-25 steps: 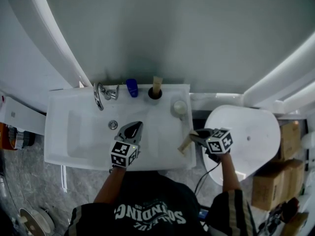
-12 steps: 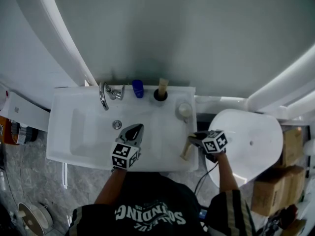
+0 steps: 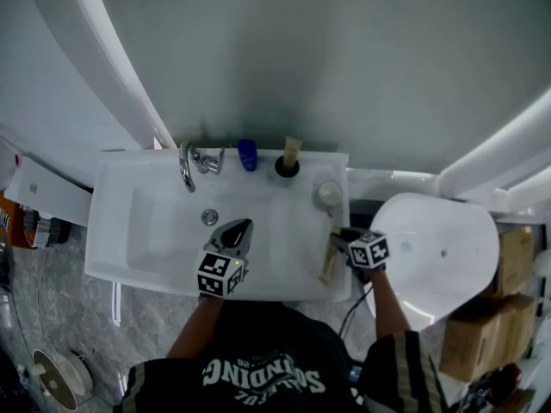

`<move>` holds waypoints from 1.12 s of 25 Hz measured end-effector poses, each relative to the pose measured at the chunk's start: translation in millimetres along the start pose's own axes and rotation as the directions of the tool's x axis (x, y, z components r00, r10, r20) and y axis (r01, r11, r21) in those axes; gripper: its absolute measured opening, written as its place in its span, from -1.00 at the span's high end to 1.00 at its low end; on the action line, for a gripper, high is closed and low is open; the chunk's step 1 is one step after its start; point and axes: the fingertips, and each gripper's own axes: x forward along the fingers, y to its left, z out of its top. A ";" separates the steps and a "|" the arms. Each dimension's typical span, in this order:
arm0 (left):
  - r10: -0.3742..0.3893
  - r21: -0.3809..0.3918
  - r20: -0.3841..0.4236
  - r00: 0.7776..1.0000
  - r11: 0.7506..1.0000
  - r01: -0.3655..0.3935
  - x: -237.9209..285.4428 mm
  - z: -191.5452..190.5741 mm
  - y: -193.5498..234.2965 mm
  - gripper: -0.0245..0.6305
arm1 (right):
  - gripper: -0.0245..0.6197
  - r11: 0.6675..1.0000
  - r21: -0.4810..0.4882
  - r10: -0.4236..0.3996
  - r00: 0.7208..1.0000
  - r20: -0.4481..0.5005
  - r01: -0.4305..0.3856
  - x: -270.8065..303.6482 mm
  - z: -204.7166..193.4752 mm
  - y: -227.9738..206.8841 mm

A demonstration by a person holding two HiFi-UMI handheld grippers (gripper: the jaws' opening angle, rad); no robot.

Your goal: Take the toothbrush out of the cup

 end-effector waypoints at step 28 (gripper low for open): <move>0.027 -0.016 0.013 1.000 1.000 -0.027 -13.7 -1.1 12.1 0.93 | 0.63 0.960 0.265 -0.119 0.987 0.110 0.087 9.7 -17.8 -32.1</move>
